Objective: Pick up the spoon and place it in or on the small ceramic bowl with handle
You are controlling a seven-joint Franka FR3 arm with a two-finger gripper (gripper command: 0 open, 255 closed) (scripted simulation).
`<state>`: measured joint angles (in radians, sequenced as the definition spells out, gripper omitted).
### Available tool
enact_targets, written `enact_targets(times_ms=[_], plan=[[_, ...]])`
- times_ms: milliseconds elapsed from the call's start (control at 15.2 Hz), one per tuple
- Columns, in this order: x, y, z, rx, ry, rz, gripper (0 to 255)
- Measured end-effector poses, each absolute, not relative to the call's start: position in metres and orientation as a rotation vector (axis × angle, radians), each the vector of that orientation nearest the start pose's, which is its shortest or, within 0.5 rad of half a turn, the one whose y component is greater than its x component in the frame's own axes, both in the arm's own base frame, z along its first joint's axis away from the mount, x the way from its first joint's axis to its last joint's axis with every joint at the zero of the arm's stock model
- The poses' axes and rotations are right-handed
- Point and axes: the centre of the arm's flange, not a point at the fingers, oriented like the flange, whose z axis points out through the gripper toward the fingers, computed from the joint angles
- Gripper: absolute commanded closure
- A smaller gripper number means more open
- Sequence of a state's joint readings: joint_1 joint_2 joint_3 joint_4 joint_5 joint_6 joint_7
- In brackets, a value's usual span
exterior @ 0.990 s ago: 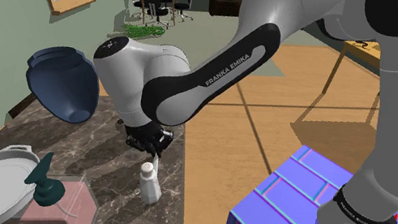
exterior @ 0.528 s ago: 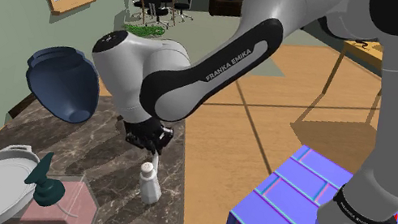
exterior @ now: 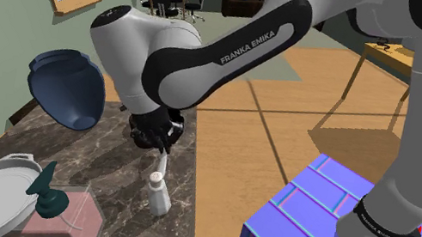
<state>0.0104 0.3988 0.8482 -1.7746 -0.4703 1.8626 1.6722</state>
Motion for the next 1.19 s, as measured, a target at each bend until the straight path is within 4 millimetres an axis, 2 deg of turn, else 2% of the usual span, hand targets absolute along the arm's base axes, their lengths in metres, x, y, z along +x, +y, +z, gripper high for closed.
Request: enact_targets(times_ms=[1188], plan=[[0.458,0.411,0.480,-3.151,1.069,-0.144,255]])
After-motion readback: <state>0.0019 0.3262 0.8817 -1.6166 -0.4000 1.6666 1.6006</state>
